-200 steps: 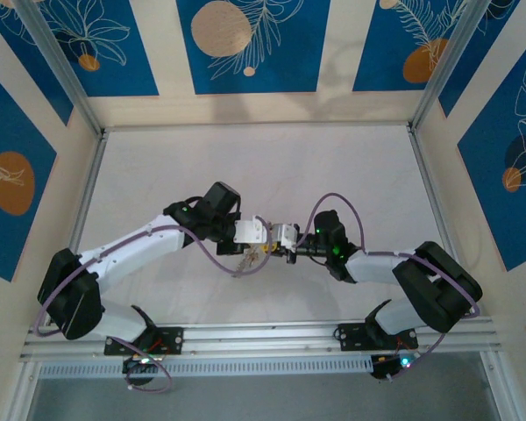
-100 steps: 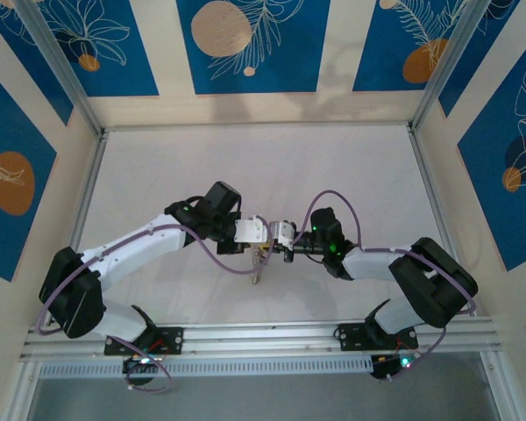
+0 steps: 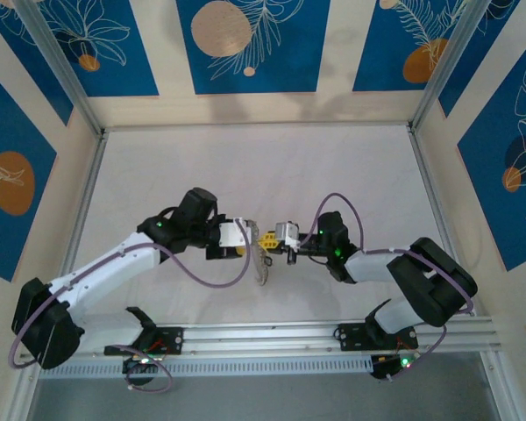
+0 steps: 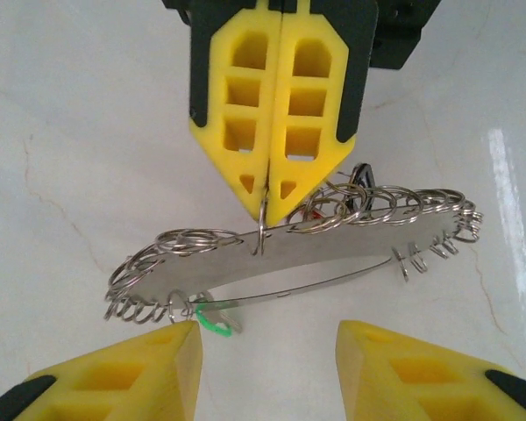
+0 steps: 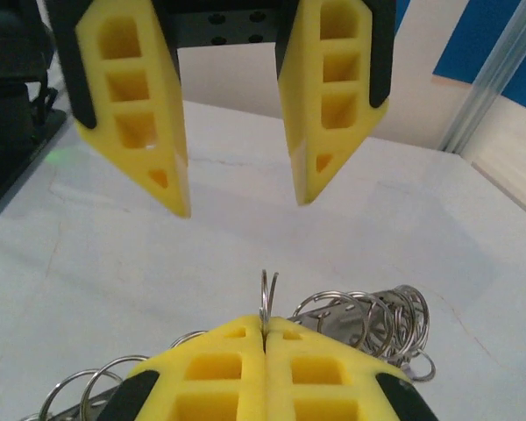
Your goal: Put the keys on the keyring
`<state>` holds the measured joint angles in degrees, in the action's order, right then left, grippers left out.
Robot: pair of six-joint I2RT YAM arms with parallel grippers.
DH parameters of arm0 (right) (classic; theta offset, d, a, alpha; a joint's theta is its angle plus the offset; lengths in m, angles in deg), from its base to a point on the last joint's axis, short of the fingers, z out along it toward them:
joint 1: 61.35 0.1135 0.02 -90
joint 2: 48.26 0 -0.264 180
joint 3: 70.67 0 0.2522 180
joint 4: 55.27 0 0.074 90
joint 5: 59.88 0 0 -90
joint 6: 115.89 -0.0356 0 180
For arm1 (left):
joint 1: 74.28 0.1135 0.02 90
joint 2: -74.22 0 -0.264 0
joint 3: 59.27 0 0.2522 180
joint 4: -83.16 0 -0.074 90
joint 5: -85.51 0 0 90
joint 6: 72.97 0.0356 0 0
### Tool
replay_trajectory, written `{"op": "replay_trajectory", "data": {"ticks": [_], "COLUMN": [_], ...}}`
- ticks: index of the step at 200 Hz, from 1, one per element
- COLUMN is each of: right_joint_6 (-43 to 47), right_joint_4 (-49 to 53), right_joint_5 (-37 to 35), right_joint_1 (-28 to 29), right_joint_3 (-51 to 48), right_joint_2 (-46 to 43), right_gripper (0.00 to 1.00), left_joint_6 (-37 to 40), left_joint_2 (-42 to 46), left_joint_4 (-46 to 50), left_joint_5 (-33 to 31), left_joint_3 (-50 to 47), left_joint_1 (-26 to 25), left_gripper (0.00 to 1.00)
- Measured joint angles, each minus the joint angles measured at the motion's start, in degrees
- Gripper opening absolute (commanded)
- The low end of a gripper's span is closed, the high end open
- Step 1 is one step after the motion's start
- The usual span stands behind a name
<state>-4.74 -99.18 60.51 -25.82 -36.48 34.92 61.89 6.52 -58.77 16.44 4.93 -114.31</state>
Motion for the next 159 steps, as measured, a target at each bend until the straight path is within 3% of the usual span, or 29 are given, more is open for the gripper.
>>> {"op": "replay_trajectory", "data": {"ticks": [83,159], "right_joint_6": [2.51,4.22], "right_joint_4": [-2.25,1.64], "right_joint_5": [10.67,12.81], "right_joint_1": [-0.02,-0.02], "right_joint_3": [-1.66,-1.57], "right_joint_2": [-3.08,-7.5], "right_gripper": [0.0,0.0], "left_joint_6": [-2.99,-4.46], "left_joint_2": [4.44,4.57], "left_joint_4": [-10.84,-13.31], "left_joint_5": [10.12,17.25], "left_joint_3": [-6.4,-8.2], "left_joint_1": [0.17,0.15], "left_gripper": [0.36,0.36]}}
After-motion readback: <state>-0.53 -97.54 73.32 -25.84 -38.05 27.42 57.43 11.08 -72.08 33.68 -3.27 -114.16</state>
